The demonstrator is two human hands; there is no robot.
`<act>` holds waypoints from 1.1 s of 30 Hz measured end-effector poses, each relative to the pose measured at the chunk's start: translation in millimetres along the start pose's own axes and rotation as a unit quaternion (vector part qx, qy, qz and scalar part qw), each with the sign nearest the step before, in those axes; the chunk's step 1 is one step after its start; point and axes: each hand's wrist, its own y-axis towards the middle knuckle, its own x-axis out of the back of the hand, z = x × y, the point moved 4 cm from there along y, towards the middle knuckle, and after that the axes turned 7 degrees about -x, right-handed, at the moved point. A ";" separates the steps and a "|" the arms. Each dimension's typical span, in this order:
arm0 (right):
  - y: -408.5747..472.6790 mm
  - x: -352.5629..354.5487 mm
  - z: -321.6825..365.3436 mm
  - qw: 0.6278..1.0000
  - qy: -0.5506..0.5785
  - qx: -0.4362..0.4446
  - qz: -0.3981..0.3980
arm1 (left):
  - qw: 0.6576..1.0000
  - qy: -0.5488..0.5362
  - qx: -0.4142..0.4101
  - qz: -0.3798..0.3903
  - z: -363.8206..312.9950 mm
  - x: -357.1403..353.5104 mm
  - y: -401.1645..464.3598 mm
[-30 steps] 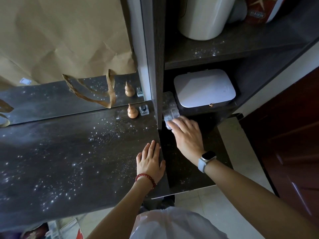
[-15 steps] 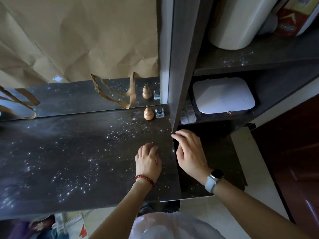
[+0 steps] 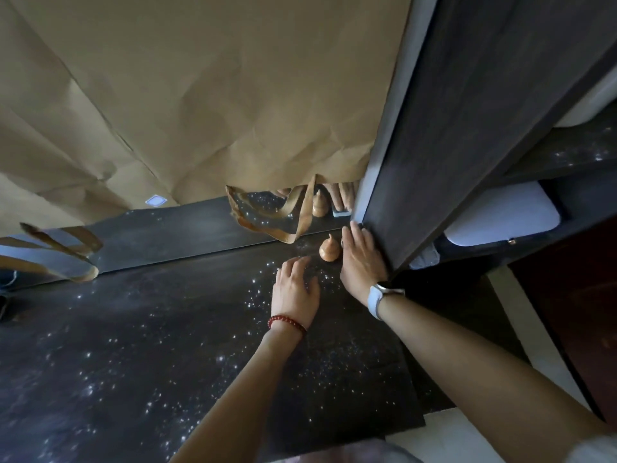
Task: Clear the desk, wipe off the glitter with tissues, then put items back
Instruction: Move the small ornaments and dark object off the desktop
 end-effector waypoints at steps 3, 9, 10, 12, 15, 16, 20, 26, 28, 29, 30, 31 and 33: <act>-1.4 -6.8 0.5 0.999 -0.009 -0.039 0.007 | 0.999 -0.025 -0.013 0.039 -0.7 -7.6 14.5; -38.8 -19.8 -6.4 0.993 0.079 -0.085 -0.010 | 0.995 -0.062 -0.012 0.082 -8.2 -27.9 40.2; -46.8 -19.9 -8.8 0.992 0.097 -0.079 -0.006 | 0.994 -0.066 -0.006 0.085 -8.9 -31.2 44.0; -63.6 -17.0 -15.8 0.986 0.153 -0.072 0.006 | 0.994 -0.071 0.004 0.085 -10.2 -37.3 50.4; -86.4 -9.0 -32.7 0.968 0.240 -0.066 0.028 | 0.995 -0.077 0.008 0.067 -13.6 -42.1 55.0; -93.1 -6.1 -39.4 0.964 0.257 -0.066 0.030 | 0.995 -0.080 0.005 0.063 -16.0 -43.0 53.9; -120.6 11.2 -72.9 0.944 0.308 -0.106 0.044 | 0.996 -0.090 -0.019 0.009 -30.3 -35.5 24.4; -145.3 66.4 -136.7 0.895 0.407 -0.182 -0.030 | 0.981 -0.137 -0.133 0.004 -70.3 -36.7 -47.5; -141.7 90.8 -153.8 0.890 0.410 -0.179 -0.090 | 0.972 -0.137 -0.188 0.024 -100.1 -43.1 -53.5; -138.1 102.5 -161.8 0.888 0.410 -0.174 -0.116 | 0.967 -0.137 -0.211 0.035 -117.4 -45.8 -54.2; -133.0 113.6 -169.6 0.887 0.408 -0.165 -0.140 | 0.963 -0.138 -0.227 0.043 -134.6 -48.5 -53.3; -126.4 124.2 -176.5 0.888 0.402 -0.149 -0.164 | 0.960 -0.138 -0.237 0.047 -151.2 -50.6 -50.7; -109.6 142.0 -188.4 0.894 0.384 -0.114 -0.201 | 0.959 -0.137 -0.245 0.038 -181.8 -54.2 -41.3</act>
